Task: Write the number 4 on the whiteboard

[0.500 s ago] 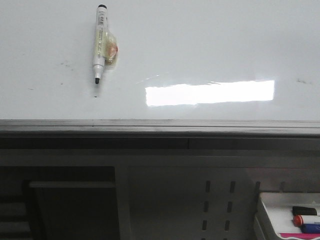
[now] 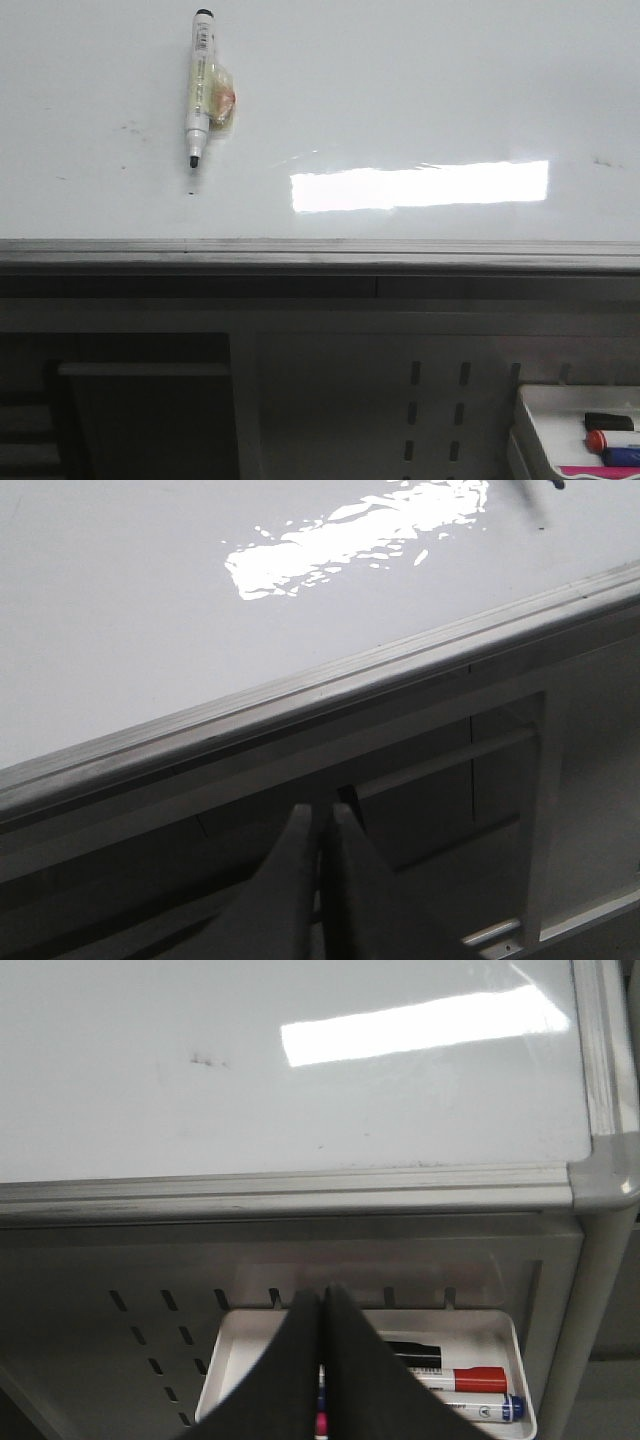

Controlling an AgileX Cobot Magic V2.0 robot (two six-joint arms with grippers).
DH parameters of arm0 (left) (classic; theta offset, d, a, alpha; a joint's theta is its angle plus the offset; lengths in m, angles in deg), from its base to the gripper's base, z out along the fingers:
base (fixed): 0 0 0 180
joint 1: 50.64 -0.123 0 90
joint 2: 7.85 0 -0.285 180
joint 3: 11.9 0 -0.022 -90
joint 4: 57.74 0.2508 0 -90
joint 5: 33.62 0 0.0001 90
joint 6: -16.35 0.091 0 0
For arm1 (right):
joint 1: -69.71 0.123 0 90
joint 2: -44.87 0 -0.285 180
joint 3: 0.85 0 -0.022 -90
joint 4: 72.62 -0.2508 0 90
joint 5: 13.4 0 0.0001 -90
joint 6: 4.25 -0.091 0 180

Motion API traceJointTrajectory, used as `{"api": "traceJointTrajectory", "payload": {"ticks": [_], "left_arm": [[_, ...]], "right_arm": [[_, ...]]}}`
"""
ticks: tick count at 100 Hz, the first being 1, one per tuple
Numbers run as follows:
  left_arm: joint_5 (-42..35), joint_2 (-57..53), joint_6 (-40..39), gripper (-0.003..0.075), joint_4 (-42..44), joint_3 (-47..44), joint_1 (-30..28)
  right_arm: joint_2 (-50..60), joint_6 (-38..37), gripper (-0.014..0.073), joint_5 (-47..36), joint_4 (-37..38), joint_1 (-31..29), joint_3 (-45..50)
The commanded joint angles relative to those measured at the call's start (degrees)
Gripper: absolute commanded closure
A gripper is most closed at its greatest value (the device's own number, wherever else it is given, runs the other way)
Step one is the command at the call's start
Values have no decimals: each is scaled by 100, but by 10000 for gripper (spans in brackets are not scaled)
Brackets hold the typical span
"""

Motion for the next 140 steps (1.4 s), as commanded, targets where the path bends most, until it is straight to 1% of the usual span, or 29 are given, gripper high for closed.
{"api": "traceJointTrajectory", "payload": {"ticks": [1, 33, 38, 43, 48, 55, 60, 67, 71, 79, 88, 99, 104, 111, 123, 128, 140], "left_arm": [[-360, 114, -72, 741, -46, -189, -9], [-360, 114, -72, 741, -46, -189, -9], [-360, 114, -72, 741, -46, -189, -9], [-437, 114, -72, 741, -46, -189, -9], [-624, 114, -72, 741, -279, -189, -9], [-1090, 114, -72, 741, -1172, -189, -9], [-1378, 114, -72, 741, -2331, -189, -9], [-1606, 114, -72, 741, -3585, -189, -9], [-1682, 114, -72, 741, -4191, -189, -9], [-1712, 114, -72, 741, -4964, -189, -9], [-1683, 114, -72, 741, -5438, -189, -9], [-1683, 114, -72, 741, -5452, -130, -9], [-1633, 114, -72, 741, -5388, -35, 16], [-1473, 152, -72, 741, -5026, 190, 24], [-917, 528, -72, 741, -3871, 756, 24], [-631, 854, -72, 741, -3440, 1065, 24], [-216, 1712, -72, 736, -2614, 1714, 24]], "right_arm": [[92, 22, 637, -271, 85, -31, 111], [92, 22, 638, -365, 85, -31, 101], [92, 22, 638, -493, 85, -31, 101], [92, 22, 638, -791, 69, -31, 101], [92, 22, 638, -1140, -111, -31, 101], [92, 22, 637, -1626, -527, -31, 101], [92, 22, 638, -1928, -866, -31, 101], [92, 22, 637, -2218, -1235, -31, 101], [92, 22, 638, -2218, -1287, -31, 101], [92, 22, 638, -2147, -1287, -31, 101], [92, 22, 638, -2318, -1358, -31, 101], [92, 22, 638, -2913, -1568, -31, 60], [92, 22, 638, -2898, -1568, -31, -94], [-3, 22, 638, -2533, -1557, -21, -417], [-408, 22, 638, -1436, -1229, 36, -1161], [-667, 22, 638, -1136, -1055, 99, -1466], [-1343, 107, 637, -834, -751, 292, -2065]]}}
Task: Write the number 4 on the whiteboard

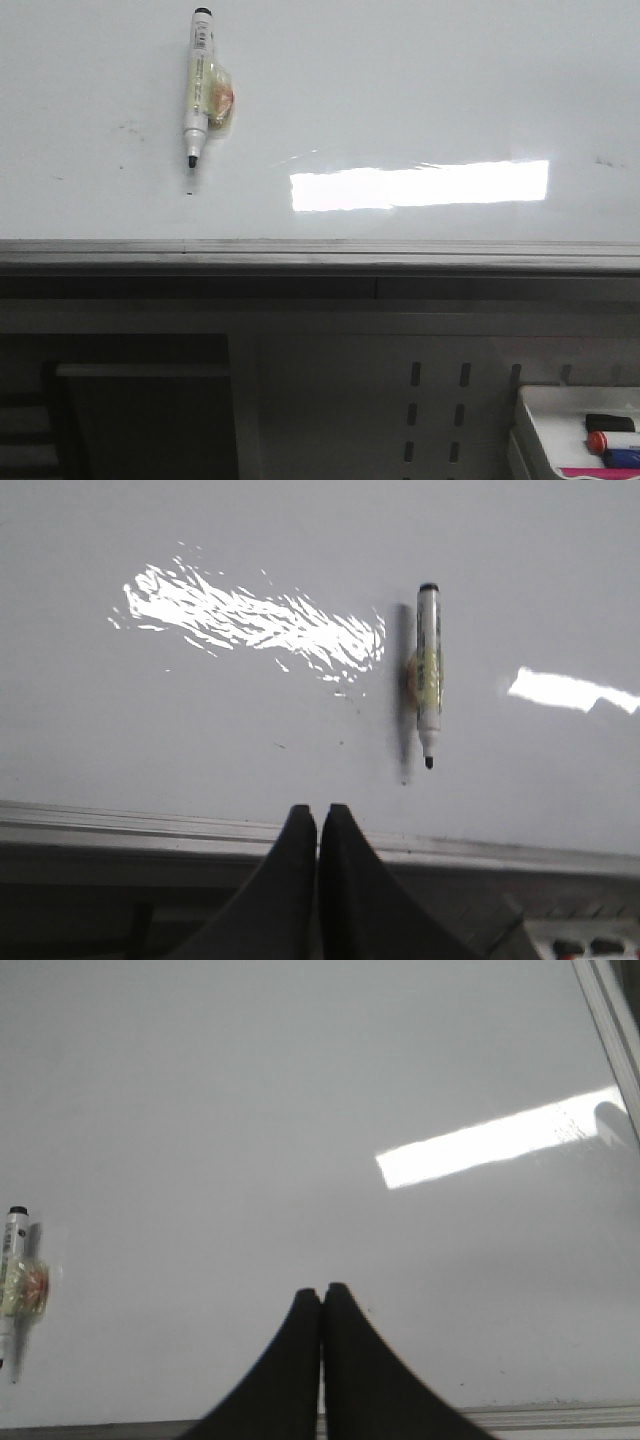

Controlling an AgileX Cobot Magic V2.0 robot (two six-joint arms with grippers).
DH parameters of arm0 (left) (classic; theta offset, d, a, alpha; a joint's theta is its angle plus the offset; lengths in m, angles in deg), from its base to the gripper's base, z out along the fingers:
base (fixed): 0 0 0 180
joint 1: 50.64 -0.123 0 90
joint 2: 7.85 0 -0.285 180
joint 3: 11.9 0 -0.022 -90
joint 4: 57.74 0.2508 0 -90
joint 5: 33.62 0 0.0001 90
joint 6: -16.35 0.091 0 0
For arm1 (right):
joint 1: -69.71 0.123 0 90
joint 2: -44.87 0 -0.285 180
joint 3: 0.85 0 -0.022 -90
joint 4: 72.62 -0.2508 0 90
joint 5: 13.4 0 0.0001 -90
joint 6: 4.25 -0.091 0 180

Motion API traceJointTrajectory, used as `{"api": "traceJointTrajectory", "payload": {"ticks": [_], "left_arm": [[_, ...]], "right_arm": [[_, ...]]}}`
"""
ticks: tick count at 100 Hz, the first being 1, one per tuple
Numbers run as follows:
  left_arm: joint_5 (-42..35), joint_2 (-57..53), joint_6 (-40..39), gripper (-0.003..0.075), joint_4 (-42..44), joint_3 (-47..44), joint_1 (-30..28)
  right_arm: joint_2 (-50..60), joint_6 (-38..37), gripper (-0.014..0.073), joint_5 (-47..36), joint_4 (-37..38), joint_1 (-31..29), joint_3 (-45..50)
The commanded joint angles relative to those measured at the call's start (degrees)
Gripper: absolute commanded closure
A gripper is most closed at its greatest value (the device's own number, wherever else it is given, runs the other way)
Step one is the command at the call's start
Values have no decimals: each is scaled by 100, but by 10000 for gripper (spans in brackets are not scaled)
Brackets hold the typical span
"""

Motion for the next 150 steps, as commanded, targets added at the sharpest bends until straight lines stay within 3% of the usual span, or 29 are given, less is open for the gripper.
{"api": "traceJointTrajectory", "payload": {"ticks": [1, 8, 16, 25, 31, 43, 51, 75, 122, 134, 150], "left_arm": [[83, 634, -31, 735, 553, 605, 24], [240, 1192, -31, 663, 719, 938, 24], [410, 1805, -31, 465, 728, 1271, 24], [513, 2489, -31, 258, 635, 1637, 24], [569, 2922, 6, 215, 539, 1901, 71], [569, 3660, 300, 279, 480, 2417, 481], [487, 4128, 387, 323, 480, 2745, 876], [-431, 5391, 404, 325, 480, 3398, 1926], [-943, 6827, 404, 341, 358, 4062, 2105], [-969, 7039, 404, 442, 358, 4062, 2105], [-996, 7180, 404, 680, 368, 4062, 2081]], "right_arm": [[-555, 122, 637, -112, 263, 143, -580], [-921, 369, 631, -64, 263, 311, -882], [-1270, 508, 572, 125, 263, 532, -1199], [-1634, 508, 419, 181, 263, 839, -1456], [-1852, 508, 301, 181, 263, 1045, -1568], [-2210, 508, 188, 129, 263, 1485, -1630], [-2383, 508, 188, 113, 263, 1715, -1630], [-2560, 508, 188, -15, 263, 2014, -1630], [-2545, 508, 188, -101, 263, 2014, -1630], [-2545, 508, 188, -125, 263, 2014, -1630], [-2545, 508, 188, -163, 263, 2014, -1630]]}}
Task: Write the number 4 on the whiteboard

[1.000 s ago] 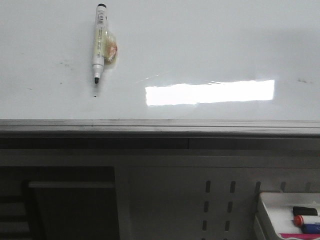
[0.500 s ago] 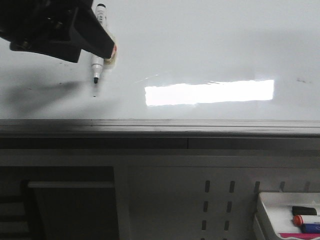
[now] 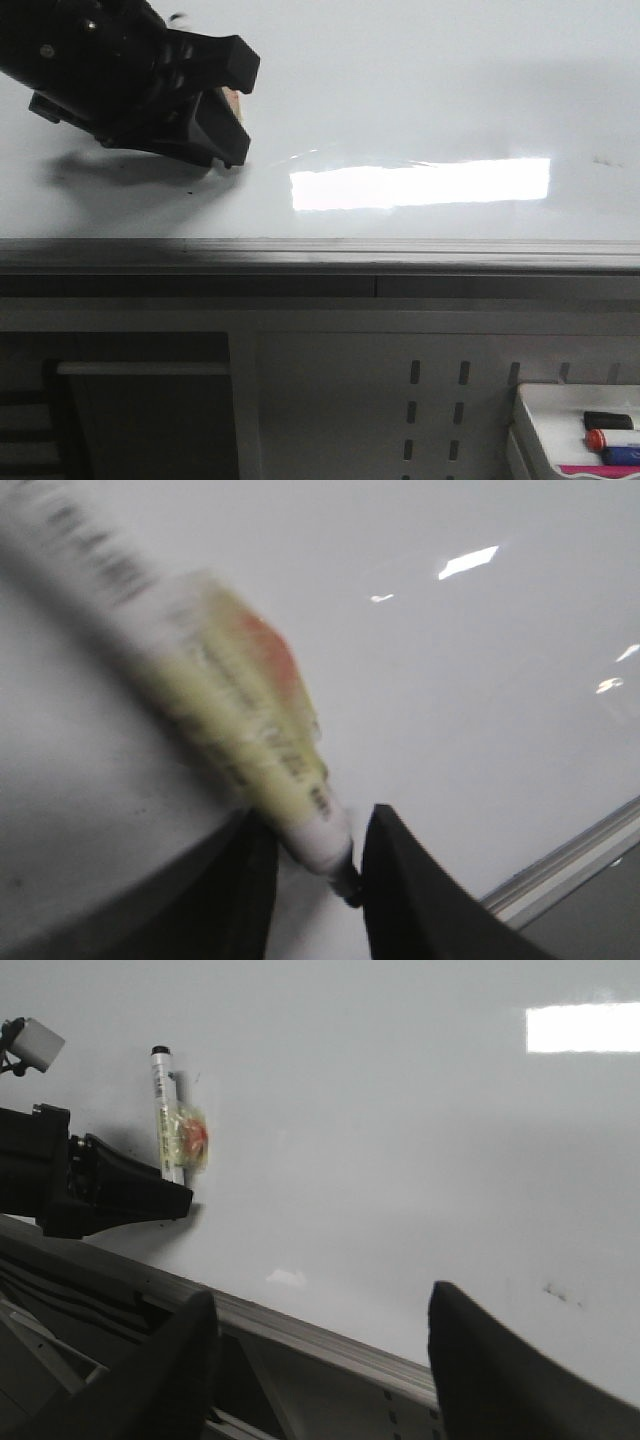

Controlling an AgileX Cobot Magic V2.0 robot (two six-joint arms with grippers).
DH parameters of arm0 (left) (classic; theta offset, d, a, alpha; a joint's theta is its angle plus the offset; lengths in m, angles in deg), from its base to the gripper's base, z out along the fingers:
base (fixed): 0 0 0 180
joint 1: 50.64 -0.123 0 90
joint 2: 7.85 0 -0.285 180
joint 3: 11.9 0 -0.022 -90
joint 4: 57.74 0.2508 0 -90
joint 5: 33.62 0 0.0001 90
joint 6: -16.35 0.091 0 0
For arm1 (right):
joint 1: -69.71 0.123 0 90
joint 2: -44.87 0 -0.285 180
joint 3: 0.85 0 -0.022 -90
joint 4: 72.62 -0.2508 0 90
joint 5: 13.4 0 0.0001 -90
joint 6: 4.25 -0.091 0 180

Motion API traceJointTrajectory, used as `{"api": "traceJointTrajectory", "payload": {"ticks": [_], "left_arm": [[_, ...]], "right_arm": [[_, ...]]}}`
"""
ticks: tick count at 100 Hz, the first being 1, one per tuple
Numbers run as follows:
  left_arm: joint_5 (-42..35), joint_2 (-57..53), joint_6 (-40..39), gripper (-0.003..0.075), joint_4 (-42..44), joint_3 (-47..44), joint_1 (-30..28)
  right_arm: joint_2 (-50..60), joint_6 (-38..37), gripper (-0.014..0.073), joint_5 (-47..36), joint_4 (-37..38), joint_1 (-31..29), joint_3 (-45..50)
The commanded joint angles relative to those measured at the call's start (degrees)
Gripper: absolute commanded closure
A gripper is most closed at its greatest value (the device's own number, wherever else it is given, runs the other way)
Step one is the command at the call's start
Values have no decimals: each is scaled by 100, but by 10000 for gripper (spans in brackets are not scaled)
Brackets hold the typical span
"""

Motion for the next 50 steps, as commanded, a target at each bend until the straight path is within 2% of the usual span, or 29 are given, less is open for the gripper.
{"api": "traceJointTrajectory", "payload": {"ticks": [1, 4, 17, 26, 37, 50], "left_arm": [[-360, -35, 0, 704, -48, 143, -10], [-348, -35, 0, 743, -48, 143, -10], [-97, -157, 9, 741, 120, 177, 3], [249, -399, 167, 741, 615, 177, 89], [1084, -821, 1225, 741, 1237, 177, 322], [2119, -1386, 2725, 741, 1542, 177, 634]], "right_arm": [[-43, 57, 188, -517, 79, 12, -203], [-43, 57, 188, -531, 79, 12, -203], [-43, 57, 188, -561, 79, 73, -203], [-43, 79, 188, -576, 148, 257, -203], [-43, 600, 188, -590, 207, 732, -203], [-112, 1147, 188, -604, 251, 1551, -203]]}}
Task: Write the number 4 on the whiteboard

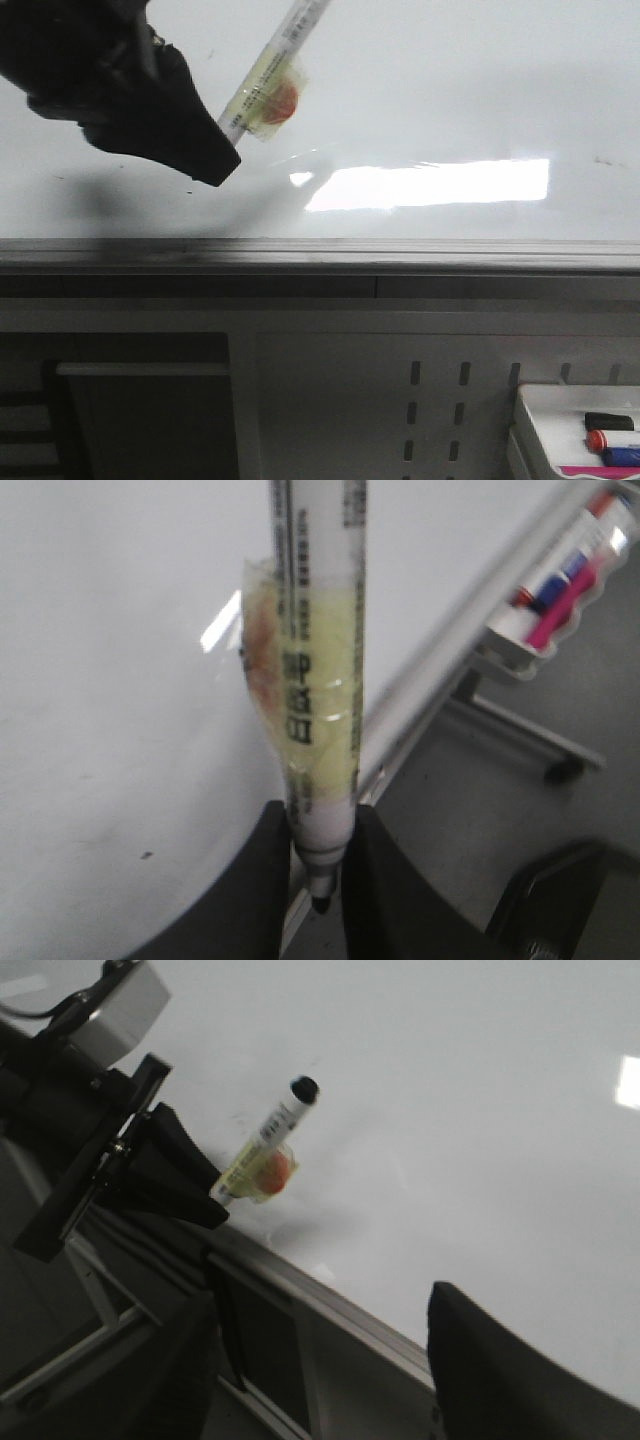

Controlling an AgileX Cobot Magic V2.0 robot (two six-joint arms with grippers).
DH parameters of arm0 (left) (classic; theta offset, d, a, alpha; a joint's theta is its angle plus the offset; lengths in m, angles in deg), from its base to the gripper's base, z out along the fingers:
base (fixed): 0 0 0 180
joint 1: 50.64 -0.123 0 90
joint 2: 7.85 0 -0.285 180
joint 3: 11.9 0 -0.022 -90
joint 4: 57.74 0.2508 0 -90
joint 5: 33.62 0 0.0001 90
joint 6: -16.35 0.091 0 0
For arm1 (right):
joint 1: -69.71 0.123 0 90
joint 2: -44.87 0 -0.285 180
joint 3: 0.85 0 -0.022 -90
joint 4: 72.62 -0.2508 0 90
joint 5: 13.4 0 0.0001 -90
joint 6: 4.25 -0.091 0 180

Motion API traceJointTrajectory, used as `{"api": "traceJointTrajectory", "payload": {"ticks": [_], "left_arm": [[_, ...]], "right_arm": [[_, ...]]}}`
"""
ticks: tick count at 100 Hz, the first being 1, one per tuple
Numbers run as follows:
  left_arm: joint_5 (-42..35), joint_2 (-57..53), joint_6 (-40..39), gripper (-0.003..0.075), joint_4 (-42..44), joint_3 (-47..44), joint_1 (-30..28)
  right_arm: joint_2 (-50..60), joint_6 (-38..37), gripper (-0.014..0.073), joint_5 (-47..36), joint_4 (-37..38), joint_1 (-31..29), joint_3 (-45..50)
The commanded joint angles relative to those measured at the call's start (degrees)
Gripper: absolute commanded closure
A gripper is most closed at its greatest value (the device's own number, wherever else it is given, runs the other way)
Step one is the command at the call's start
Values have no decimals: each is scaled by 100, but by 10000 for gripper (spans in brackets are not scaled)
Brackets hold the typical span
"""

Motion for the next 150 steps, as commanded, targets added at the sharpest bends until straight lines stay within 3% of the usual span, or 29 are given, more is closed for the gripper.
{"api": "traceJointTrajectory", "payload": {"ticks": [1, 17, 39, 75, 133, 140, 150], "left_arm": [[511, -509, 1025, 741, 147, 150, 186], [1031, -1099, 2371, 741, 123, 150, 436], [1489, -1481, 2885, 741, 120, 150, 810], [1694, -1481, 2935, 741, 133, 150, 1065], [1740, -1481, 2946, 741, 124, 150, 1065], [1740, -1481, 2946, 741, 124, 150, 1065], [1740, -1481, 2946, 741, 124, 150, 1065]], "right_arm": [[-116, 364, 188, -497, 139, 457, -203], [-411, 373, 187, -525, 518, 1310, -216], [-1175, 373, 186, -575, 646, 2004, -650], [-2060, 373, 186, -1238, 661, 2035, -1008], [-2778, 336, 190, -1490, 544, 2035, -1008], [-2778, 336, 211, -1602, 540, 2035, -1008], [-2778, 336, 306, -1546, 540, 2035, -1008]]}}
